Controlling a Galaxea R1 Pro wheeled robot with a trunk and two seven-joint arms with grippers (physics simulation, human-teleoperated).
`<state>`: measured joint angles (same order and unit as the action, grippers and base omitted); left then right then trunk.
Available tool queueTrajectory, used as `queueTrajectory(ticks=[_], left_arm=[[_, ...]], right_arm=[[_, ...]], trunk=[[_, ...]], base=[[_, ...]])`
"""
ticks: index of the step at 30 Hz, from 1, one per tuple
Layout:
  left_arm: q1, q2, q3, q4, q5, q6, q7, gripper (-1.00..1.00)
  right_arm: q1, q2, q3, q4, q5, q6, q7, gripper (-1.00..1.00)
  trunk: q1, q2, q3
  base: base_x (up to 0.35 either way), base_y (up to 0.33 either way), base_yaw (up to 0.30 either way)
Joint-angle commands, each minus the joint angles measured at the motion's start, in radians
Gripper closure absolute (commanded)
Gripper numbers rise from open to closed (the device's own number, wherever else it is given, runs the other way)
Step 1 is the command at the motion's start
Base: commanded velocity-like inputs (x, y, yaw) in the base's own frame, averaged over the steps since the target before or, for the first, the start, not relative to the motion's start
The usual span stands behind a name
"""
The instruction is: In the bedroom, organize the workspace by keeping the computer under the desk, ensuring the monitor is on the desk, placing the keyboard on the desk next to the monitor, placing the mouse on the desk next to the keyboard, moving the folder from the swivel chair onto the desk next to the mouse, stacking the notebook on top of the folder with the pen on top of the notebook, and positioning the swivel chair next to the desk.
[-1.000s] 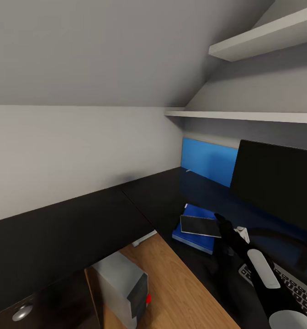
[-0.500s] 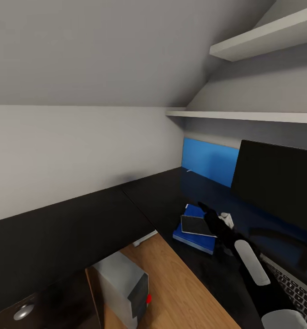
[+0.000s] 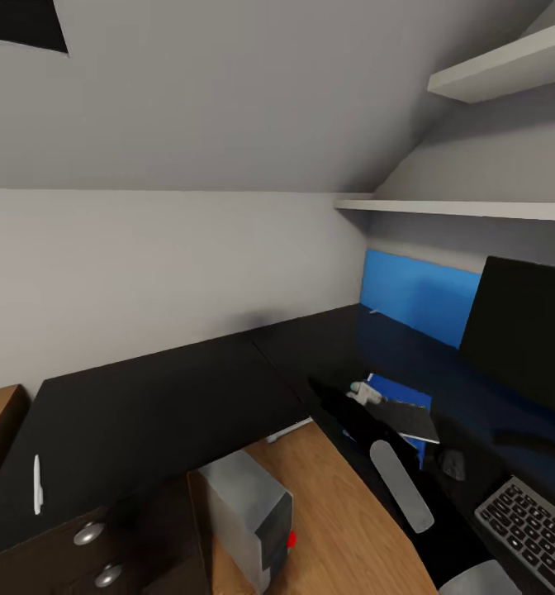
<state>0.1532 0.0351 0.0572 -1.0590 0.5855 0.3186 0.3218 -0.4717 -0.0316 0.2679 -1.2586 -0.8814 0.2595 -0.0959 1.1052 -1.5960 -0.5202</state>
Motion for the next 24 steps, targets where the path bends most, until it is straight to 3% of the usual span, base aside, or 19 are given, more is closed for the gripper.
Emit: queueTrajectory(ticks=[1,5,7,8,9,13,19,20,24], left_arm=[[0.000,0.000,-0.001,-0.003,0.010,0.004,0.006,-1.00],[0.000,0.000,-0.001,-0.003,0.006,0.004,0.007,-1.00],[0.000,0.000,-0.001,-0.003,-0.001,0.004,0.008,-1.00],[0.000,0.000,-0.001,-0.003,-0.019,0.004,0.008,-1.00],[0.000,0.000,-0.001,-0.003,-0.026,0.004,0.008,-1.00],[0.000,0.000,0.000,-0.002,-0.037,0.004,0.008,-1.00],[0.000,0.000,0.000,-0.001,-0.039,0.004,0.008,-1.00],[0.000,0.000,0.000,-0.001,-0.040,0.004,0.008,-1.00],[0.000,0.000,0.000,-0.001,-0.041,0.004,0.008,-1.00]], right_arm=[[-0.001,0.009,0.003,-0.002,0.007,0.000,-0.021,-1.00],[-0.001,0.069,0.012,0.000,0.130,-0.004,-0.130,-1.00],[-0.001,0.089,0.014,0.006,0.167,-0.005,-0.155,-1.00],[0.000,0.126,0.020,0.028,0.247,-0.006,-0.183,-1.00],[-0.001,0.139,0.023,0.037,0.288,-0.006,-0.191,-1.00],[-0.001,0.166,0.034,0.047,0.401,-0.004,-0.201,-1.00],[0.000,0.170,0.086,0.047,0.433,-0.004,-0.198,-1.00],[-0.001,0.170,0.110,0.050,0.438,-0.006,-0.199,-1.00],[0.000,0.169,0.114,0.048,0.437,-0.006,-0.200,-1.00]], trunk=[[0.000,-0.001,-0.001],[0.000,-0.001,-0.004],[0.000,-0.001,-0.005],[0.000,-0.001,-0.006],[0.000,-0.001,-0.006],[0.000,-0.001,-0.009],[0.000,-0.001,-0.011],[0.000,-0.001,-0.011],[0.000,-0.001,-0.011]], base=[[0.000,0.000,0.274],[0.000,0.000,0.275],[0.000,0.000,0.275],[0.000,0.000,0.275],[0.000,0.000,0.274],[0.000,0.000,0.243],[0.000,0.000,0.084],[0.000,0.000,0.008],[0.000,0.000,0.004]])
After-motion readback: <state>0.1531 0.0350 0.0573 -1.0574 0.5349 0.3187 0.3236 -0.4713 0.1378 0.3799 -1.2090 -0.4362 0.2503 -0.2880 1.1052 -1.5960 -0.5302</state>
